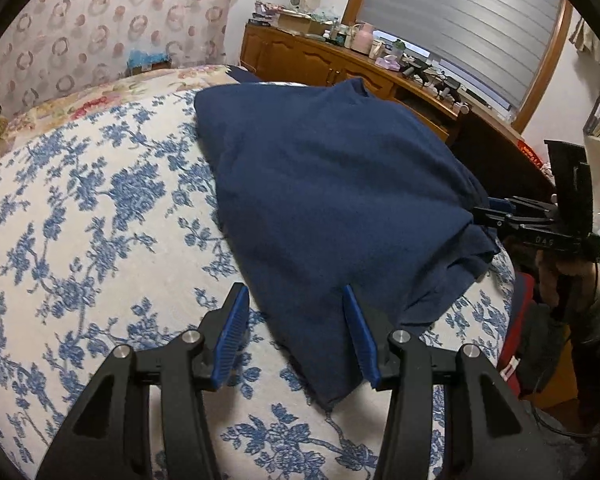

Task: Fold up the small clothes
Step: 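Grasp the shirt end with the left tool while the right tool holds its edge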

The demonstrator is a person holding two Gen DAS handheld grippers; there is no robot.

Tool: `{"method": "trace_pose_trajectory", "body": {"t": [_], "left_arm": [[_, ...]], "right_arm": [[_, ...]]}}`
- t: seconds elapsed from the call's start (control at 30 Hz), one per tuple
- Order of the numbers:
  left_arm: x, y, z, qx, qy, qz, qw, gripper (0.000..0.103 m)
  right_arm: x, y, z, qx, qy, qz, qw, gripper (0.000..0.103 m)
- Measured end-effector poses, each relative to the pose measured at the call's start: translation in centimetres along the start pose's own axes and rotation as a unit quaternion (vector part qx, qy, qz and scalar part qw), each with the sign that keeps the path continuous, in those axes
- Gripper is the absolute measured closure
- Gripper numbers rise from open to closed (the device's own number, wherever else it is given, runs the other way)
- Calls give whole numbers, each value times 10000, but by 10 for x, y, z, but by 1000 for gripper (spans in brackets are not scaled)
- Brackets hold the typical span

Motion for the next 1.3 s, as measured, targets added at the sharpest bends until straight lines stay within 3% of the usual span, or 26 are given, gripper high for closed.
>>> {"method": "trace_pose_trajectory", "body": {"t": [0.13, 0.33, 0.43, 0.5, 0.6, 0.7, 0.83, 0.93, 1.17, 1.3], "left_arm": [[-4, 5, 3, -152, -91, -10, 9998, 56], [-3, 9, 3, -213, -109, -15, 9997, 57], [-3, 12, 5, -310, -123, -24, 9994, 65], [-3, 13, 5, -315, -124, -15, 9994, 66], [-3, 15, 5, -375, -136, -42, 9992, 66], [-2, 16, 6, -406, -148, -65, 9990, 66], [-1, 16, 6, -397, -166, -40, 9991, 82], [5, 19, 2, -445, -94, 6, 9990, 91], [13, 16, -2, -260, -56, 42, 9996, 90], [3, 10, 11, -133, -265, -29, 9996, 83]], "right_arm": [[-8, 2, 5, 163, -174, 104, 9997, 44], [-9, -3, 4, 230, -94, 115, 9996, 42], [-9, -10, 4, 245, -95, -8, 9997, 42], [-9, -12, 5, 215, -116, -96, 9997, 42], [-9, -13, 7, 162, -104, -208, 9996, 51], [-9, -12, 7, 154, -71, -286, 9994, 69], [-7, -13, 4, 112, 73, -389, 9992, 92], [-3, -13, -4, 25, 252, -436, 9987, 95], [20, -25, -37, 202, 816, -489, 9953, 97], [20, -28, -31, 359, 696, -432, 9960, 97]]}}
Point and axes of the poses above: each gripper's, at about its wrist camera, not at the fingertips, and z roughly the way its jaws point, y to its right, x to its top, the point moved 7 cm from there along z, roughly the way its jaws point, and after that the axes turned 3 degrees about -x, right-handed, at the moved point
